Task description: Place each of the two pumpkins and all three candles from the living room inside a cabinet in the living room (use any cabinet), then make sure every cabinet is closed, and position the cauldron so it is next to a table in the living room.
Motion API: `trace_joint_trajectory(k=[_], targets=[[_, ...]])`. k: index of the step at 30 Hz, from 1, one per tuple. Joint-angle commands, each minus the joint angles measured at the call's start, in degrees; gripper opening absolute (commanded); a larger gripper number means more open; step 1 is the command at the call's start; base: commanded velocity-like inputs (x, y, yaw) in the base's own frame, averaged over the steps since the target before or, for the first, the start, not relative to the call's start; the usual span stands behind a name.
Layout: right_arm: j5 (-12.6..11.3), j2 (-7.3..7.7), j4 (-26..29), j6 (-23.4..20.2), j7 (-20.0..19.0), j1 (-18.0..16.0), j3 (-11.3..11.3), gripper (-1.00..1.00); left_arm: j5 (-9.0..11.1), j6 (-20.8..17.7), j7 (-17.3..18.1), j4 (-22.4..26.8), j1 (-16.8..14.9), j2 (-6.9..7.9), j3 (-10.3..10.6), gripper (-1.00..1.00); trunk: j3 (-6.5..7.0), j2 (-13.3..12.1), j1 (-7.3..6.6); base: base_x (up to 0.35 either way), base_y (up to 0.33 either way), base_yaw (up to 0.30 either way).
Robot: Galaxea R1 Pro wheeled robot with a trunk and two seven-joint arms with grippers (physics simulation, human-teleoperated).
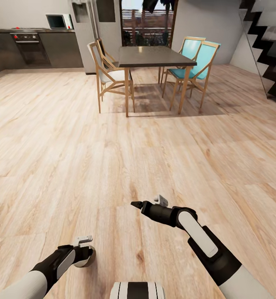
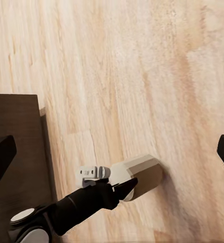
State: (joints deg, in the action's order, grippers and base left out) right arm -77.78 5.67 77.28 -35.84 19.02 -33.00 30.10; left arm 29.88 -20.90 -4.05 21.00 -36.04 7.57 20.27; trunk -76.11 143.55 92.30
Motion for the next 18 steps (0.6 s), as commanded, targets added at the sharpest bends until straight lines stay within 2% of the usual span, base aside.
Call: trace_joint_trajectory(k=[1, 11, 13, 14, 18], targets=[[-0.6, 0.04, -0.6, 0.1, 0.5, 0.0, 0.1, 1.00, 0.6, -0.3, -0.4, 0.2, 0.0, 0.07, 0.5, -1.00, 0.19, 0.0, -0.03, 0.000, 0.000, 0.000], [-1.1, 0.04, -1.9, 0.2, 0.9, 0.0, -0.5, 1.00, 1.2, -1.4, -0.6, 1.8, 0.0, 0.06, 0.0, -1.00, 2.40, -0.1, -0.29, 0.000, 0.000, 0.000], [-1.2, 0.04, -2.0, 0.1, 0.8, 0.0, -0.6, 1.00, 1.3, -2.6, -0.6, 2.2, 0.0, 0.07, -0.2, -1.00, 2.84, -0.2, -0.34, 0.000, 0.000, 0.000], [-1.2, 0.04, -2.0, 0.1, 0.7, 0.0, -0.6, 1.00, 1.4, -4.6, -0.6, 3.0, 0.0, 0.13, -0.3, -1.00, 3.07, -0.2, -0.37, 0.000, 0.000, 0.000], [-1.2, 0.04, -2.0, 0.1, 0.6, 0.0, -0.6, 1.00, 1.4, -6.9, -0.7, 4.5, 0.0, 0.22, -0.5, -1.00, 3.73, -0.2, -0.45, 0.000, 0.000, 0.000]])
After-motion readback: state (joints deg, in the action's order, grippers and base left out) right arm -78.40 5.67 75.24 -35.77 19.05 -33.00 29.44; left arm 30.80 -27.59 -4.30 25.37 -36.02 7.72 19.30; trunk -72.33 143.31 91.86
